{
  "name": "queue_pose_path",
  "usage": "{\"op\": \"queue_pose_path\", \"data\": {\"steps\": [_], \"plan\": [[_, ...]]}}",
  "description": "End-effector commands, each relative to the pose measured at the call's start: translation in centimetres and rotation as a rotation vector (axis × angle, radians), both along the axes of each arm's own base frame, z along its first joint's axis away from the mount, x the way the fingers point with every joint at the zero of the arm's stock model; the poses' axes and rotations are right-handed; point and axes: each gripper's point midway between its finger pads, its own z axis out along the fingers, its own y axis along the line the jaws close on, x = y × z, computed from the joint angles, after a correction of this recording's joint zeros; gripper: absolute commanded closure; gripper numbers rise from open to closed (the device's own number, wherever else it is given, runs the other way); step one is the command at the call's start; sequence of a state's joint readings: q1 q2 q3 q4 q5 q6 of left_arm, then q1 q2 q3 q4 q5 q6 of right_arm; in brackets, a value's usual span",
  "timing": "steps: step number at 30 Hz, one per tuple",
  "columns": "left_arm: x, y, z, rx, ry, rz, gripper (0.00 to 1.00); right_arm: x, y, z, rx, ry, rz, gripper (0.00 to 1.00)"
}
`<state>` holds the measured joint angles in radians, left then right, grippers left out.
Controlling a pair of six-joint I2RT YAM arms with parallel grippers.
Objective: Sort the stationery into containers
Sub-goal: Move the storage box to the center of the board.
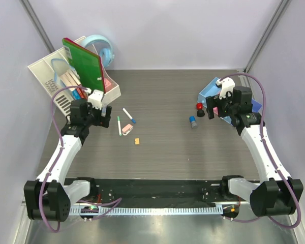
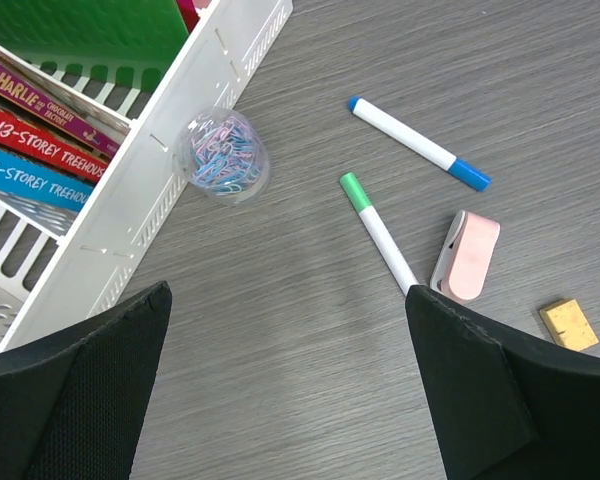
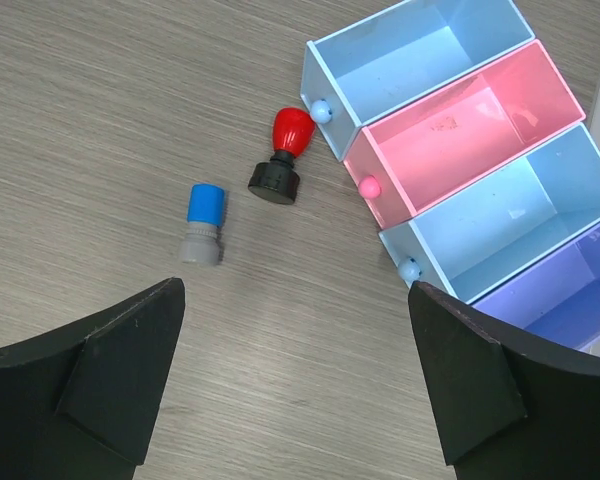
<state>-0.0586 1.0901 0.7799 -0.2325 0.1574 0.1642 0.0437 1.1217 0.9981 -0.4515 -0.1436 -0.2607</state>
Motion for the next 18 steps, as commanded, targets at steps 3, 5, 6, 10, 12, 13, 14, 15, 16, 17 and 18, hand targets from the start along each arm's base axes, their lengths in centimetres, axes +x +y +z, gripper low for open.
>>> {"op": "queue_pose_path", "data": {"steps": [3, 5, 6, 10, 12, 13, 14, 15, 16, 17, 18], "plan": [[0.6, 0.2, 1.9, -0.002, -0.063, 0.014, 0.00, 1.3, -0.9, 0.8, -0.002, -0.027, -0.065, 0.00], [0.6, 0.3, 2.0, 0.006, -0.067, 0.008, 0.00, 1.6, -1.3, 0.5, -0.005, -0.015, -0.102, 0.00], [0.5, 0.2, 2.0, 0.010, -0.067, 0.000, 0.00, 1.8, -1.5, 0.6, -0.006, -0.016, -0.113, 0.00], [-0.2, -0.5, 1.2, 0.035, -0.060, -0.079, 0.00, 2.6, -2.6, 1.0, 0.013, -0.032, -0.216, 0.00], [-1.0, -1.0, 0.5, 0.076, -0.037, -0.162, 0.00, 3.6, -4.1, 1.7, 0.003, -0.071, -0.322, 0.03], [-1.3, -1.7, 0.5, 0.070, -0.034, -0.214, 0.00, 4.1, -4.6, 1.9, 0.008, -0.084, -0.366, 0.06], [-1.6, -2.0, 0.4, 0.073, -0.034, -0.239, 0.00, 4.5, -5.4, 2.0, 0.014, -0.092, -0.434, 0.09], [-2.0, -2.3, 0.2, 0.069, -0.021, -0.265, 0.00, 5.5, -5.7, 2.1, 0.016, -0.097, -0.464, 0.11], [-2.2, -2.6, 0.3, 0.076, -0.028, -0.295, 0.00, 5.9, -6.0, 2.0, 0.015, -0.098, -0.488, 0.14], [-2.4, -3.1, 0.4, 0.062, -0.026, -0.324, 0.00, 6.4, -6.2, 1.9, 0.028, -0.098, -0.519, 0.16], [-2.5, -3.3, 0.6, 0.060, -0.031, -0.338, 0.00, 7.2, -6.9, 1.5, 0.008, -0.092, -0.560, 0.18]]}}
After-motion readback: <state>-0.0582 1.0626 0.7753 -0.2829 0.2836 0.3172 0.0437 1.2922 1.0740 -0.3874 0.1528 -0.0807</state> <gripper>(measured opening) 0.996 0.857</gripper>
